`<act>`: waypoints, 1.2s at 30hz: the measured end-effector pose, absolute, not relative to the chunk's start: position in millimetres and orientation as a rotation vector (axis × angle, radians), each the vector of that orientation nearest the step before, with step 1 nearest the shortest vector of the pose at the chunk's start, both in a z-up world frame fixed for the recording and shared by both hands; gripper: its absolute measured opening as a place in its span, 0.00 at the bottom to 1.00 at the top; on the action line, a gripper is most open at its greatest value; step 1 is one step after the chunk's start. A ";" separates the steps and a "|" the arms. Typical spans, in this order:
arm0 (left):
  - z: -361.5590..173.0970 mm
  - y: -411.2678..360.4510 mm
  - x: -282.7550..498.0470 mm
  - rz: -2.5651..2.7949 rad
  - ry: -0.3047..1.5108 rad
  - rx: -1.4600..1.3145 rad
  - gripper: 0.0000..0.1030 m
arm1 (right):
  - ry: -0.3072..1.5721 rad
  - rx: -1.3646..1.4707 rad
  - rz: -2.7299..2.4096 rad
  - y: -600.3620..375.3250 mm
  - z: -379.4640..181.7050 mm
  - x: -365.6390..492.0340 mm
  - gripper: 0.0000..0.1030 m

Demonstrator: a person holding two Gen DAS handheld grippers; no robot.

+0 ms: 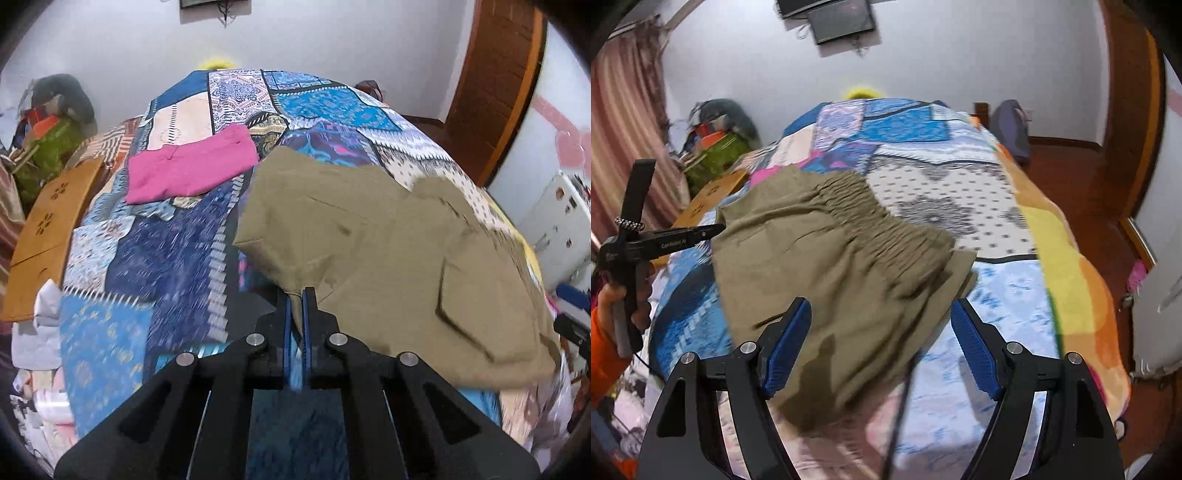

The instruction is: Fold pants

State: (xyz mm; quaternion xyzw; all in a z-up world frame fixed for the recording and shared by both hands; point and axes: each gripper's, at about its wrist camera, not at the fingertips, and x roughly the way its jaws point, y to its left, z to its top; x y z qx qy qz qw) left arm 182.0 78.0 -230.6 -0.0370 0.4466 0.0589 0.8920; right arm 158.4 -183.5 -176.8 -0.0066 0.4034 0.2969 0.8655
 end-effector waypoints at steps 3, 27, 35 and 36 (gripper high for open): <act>-233.9 81.0 163.9 0.114 0.933 -0.090 0.05 | 0.871 -0.050 0.654 -168.8 -186.1 148.4 0.64; -210.6 103.0 107.2 0.157 0.925 -0.099 0.23 | 0.948 -0.046 0.578 -174.5 -207.5 175.7 0.51; -160.6 77.1 126.5 0.032 0.830 0.028 0.51 | 0.852 0.001 0.625 -166.0 -168.5 181.9 0.51; -158.2 69.8 135.8 0.010 0.817 0.042 0.54 | 0.832 -0.005 0.635 -160.9 -163.8 183.5 0.51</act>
